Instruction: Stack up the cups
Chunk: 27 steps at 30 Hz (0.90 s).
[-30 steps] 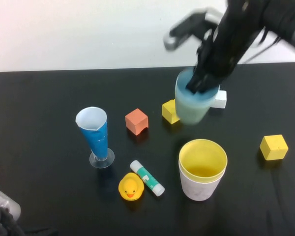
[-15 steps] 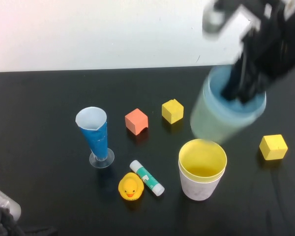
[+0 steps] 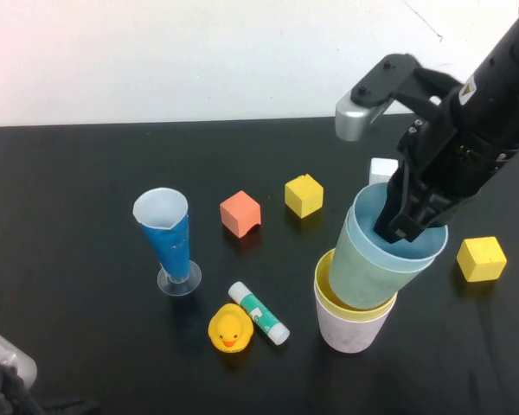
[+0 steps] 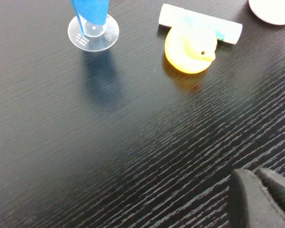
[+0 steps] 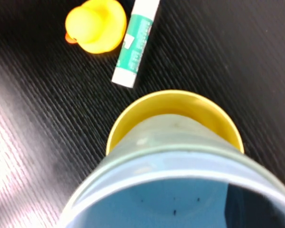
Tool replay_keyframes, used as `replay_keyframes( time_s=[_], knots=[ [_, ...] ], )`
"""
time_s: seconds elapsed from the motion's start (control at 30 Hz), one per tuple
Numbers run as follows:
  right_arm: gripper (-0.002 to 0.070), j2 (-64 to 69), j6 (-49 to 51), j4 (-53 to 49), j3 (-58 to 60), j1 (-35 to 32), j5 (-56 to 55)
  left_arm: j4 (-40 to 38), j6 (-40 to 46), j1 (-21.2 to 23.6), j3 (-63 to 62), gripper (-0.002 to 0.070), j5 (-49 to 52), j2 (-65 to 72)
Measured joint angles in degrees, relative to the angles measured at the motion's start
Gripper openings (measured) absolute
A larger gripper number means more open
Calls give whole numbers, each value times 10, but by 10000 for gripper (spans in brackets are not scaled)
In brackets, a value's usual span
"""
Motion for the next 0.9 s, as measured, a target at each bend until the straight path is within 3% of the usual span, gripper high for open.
replay_keyframes(
  time_s=[0.2, 0.4, 0.53, 0.67, 0.9],
  knots=[
    [204, 10, -1, 3, 0, 0, -7, 0, 0, 0, 0, 1, 0, 0],
    [228, -5, -3, 5, -1, 0, -15, 1, -9, 0, 2, 1, 0, -32],
    [193, -54, -5, 5, -1, 0, -19, 25, -44, 0, 30, 1, 0, -99],
    [124, -142, -18, 12, 41, 0, -67, 98, -119, 0, 71, 1, -15, -176],
    [15, -341, -66, 51, 249, 0, -243, 215, -204, 0, 99, 1, -56, -265]
  ],
)
